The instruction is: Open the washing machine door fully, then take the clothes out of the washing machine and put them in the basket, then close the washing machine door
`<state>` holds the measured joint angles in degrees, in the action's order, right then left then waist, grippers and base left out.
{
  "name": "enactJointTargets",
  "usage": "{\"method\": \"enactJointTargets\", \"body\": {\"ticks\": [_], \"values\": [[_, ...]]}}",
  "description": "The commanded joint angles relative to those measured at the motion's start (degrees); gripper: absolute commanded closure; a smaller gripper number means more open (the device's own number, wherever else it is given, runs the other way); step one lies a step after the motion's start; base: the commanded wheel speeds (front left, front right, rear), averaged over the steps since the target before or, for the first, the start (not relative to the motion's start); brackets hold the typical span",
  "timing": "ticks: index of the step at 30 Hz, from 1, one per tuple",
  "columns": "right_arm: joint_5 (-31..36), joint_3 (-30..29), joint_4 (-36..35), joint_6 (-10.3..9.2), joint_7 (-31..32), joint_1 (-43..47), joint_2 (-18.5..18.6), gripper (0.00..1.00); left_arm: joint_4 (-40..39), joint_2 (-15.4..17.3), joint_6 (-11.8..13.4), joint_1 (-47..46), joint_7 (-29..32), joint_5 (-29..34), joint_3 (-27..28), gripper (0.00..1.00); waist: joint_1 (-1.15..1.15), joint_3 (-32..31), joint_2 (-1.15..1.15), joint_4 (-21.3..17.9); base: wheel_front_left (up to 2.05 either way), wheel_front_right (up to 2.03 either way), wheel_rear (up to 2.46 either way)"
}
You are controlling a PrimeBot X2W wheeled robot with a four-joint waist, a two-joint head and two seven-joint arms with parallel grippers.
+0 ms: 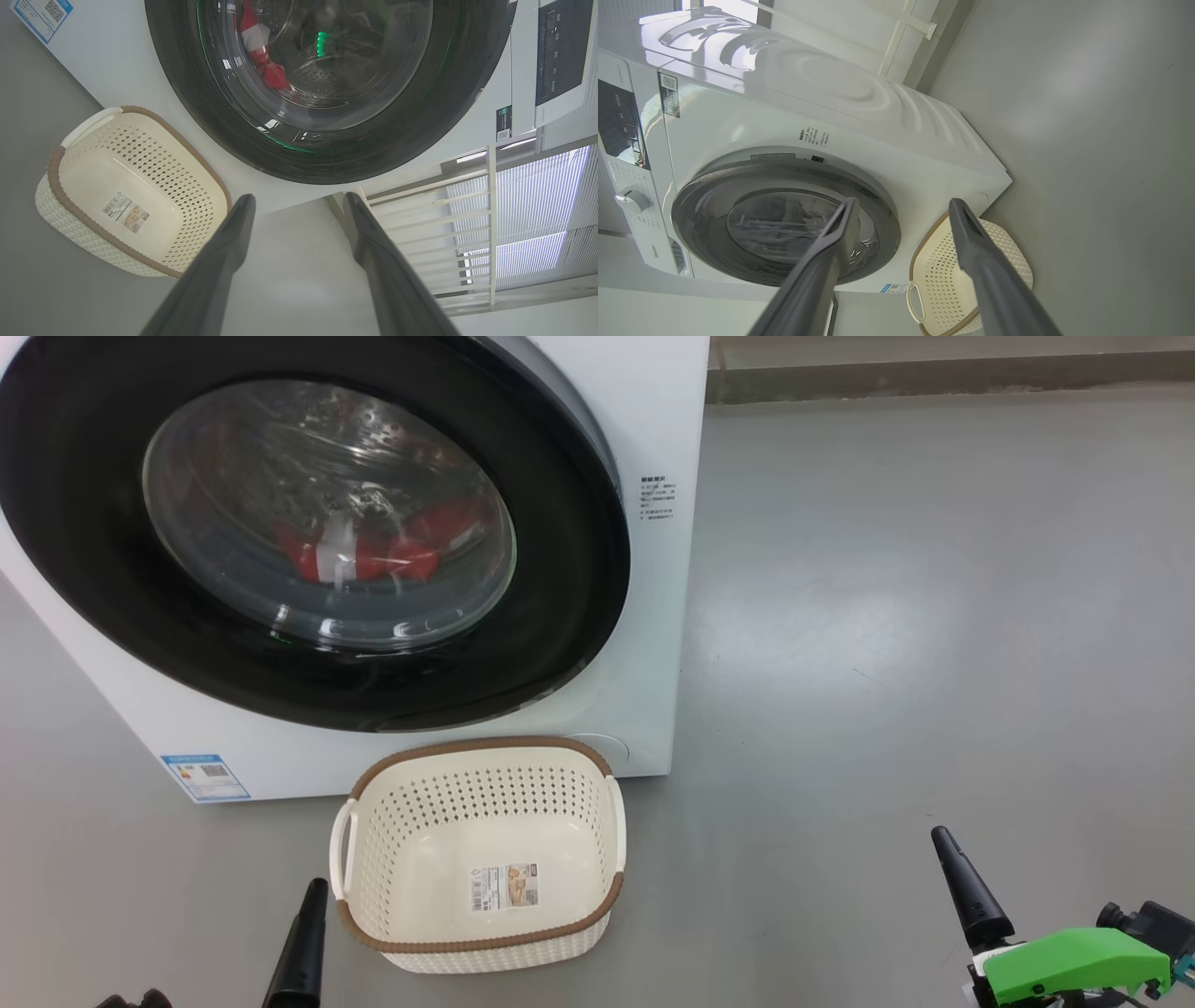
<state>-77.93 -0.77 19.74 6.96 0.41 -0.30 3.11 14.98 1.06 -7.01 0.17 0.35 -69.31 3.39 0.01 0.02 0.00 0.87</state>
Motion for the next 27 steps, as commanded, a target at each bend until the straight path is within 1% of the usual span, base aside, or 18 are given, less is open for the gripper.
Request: {"method": "enactJointTargets", "body": {"ticks": [1,17,27], "values": [[1.9,0.9,-1.3,0.19,-0.8,-2.2,0.9,0.00,-2.1,0.8,-0.1,-0.5,-0.7,2.5,0.4,0.00,-0.01,0.0,0.00,0.0,0.00,0.00,0.00],[11.2,3.1,-0.9,0.26,-3.5,-2.2,1.7,0.00,-4.1,1.0,0.4,0.3,-3.4,14.8,-0.3,0.00,-0.01,-0.2,0.00,0.5,0.00,0.00,0.00],[15.5,4.4,-0.9,0.29,-5.1,-2.5,2.2,0.00,-5.0,1.1,0.6,0.6,-4.9,20.8,-0.8,0.00,-0.01,0.0,0.00,0.8,0.00,0.00,0.00]]}}
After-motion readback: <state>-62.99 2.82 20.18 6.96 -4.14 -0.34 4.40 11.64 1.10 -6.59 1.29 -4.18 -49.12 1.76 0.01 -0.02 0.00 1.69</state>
